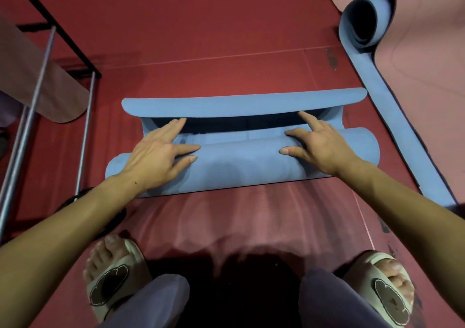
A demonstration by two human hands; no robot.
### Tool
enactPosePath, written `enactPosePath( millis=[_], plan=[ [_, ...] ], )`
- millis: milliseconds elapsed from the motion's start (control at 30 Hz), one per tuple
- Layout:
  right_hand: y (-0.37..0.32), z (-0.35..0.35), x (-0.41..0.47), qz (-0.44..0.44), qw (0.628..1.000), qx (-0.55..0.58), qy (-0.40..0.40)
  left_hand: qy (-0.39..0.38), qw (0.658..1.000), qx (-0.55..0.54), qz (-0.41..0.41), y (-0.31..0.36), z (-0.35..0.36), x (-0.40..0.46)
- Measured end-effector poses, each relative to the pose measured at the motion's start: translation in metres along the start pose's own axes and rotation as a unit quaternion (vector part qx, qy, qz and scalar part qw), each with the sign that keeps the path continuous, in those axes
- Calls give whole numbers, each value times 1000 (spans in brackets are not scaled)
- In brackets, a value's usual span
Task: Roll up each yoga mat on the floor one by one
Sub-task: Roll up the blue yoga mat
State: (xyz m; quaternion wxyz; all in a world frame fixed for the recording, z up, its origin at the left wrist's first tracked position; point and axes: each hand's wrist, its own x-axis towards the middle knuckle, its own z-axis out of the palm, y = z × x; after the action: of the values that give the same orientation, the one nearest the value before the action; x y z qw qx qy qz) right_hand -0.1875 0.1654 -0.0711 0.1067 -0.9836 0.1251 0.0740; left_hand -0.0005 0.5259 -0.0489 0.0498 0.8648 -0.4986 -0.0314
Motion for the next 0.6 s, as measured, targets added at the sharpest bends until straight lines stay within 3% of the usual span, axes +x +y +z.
enactPosePath(
  millis=[200, 333, 467, 600],
  plan=[
    [-10, 0, 2, 28, 999, 6, 43, -84, 993, 70, -34, 24, 3, 0],
    [-18, 4, 6, 2, 997, 7, 75, -75, 994, 51, -54, 20, 3, 6],
    [-20, 4, 0, -17, 997, -71, 40, -78, 995, 37, -46, 14, 3, 7],
    [-18, 2, 1, -16, 993, -118, -13, -24, 999, 29, -26, 16, 5, 3]
  ],
)
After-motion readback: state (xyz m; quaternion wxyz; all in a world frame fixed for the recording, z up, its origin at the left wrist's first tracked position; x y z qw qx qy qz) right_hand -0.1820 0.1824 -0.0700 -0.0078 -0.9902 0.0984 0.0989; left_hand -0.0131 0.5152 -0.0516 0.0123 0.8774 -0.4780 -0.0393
